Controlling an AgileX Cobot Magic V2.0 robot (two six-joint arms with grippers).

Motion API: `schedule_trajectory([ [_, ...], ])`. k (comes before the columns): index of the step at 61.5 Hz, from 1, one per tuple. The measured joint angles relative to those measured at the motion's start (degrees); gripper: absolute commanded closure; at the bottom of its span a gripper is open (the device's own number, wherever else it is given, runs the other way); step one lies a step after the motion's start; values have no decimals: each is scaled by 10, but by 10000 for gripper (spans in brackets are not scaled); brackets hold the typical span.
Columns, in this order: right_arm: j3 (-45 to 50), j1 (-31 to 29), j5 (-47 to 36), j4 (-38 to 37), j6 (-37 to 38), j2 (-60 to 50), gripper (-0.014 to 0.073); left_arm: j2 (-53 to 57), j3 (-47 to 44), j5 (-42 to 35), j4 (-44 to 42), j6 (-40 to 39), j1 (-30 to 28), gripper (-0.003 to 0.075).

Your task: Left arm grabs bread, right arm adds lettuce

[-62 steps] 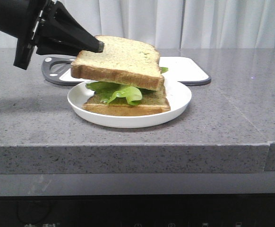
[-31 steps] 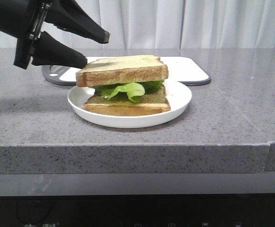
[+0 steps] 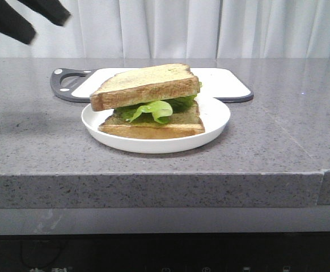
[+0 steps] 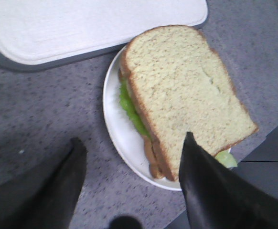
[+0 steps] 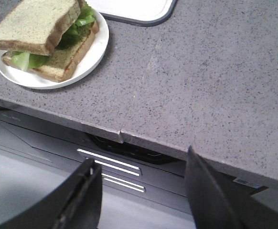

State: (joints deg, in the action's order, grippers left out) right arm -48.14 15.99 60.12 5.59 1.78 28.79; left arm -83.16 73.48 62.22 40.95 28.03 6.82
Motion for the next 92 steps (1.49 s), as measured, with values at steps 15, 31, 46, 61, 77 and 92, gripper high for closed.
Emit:
schedule_trajectory([
  [15, 0, 0, 5, 0, 0, 0, 177, 143, -29, 9, -221, -150, 0, 301],
  [31, 0, 0, 7, 0, 5, 0, 177, 336, -152, 1, -348, -233, 0, 302],
  [46, 0, 0, 13, -1, 5, 0, 177, 523, -259, -12, -355, -244, 0, 301],
  [61, 0, 0, 18, -1, 5, 0, 271, 636, -320, -32, -355, -244, 0, 317],
  [77, 0, 0, 26, -1, 6, 0, 626, 650, -343, -43, -341, -244, 0, 587],
  [92, 0, 0, 33, -1, 6, 0, 711, 650, -344, -58, -329, -244, 0, 741],
])
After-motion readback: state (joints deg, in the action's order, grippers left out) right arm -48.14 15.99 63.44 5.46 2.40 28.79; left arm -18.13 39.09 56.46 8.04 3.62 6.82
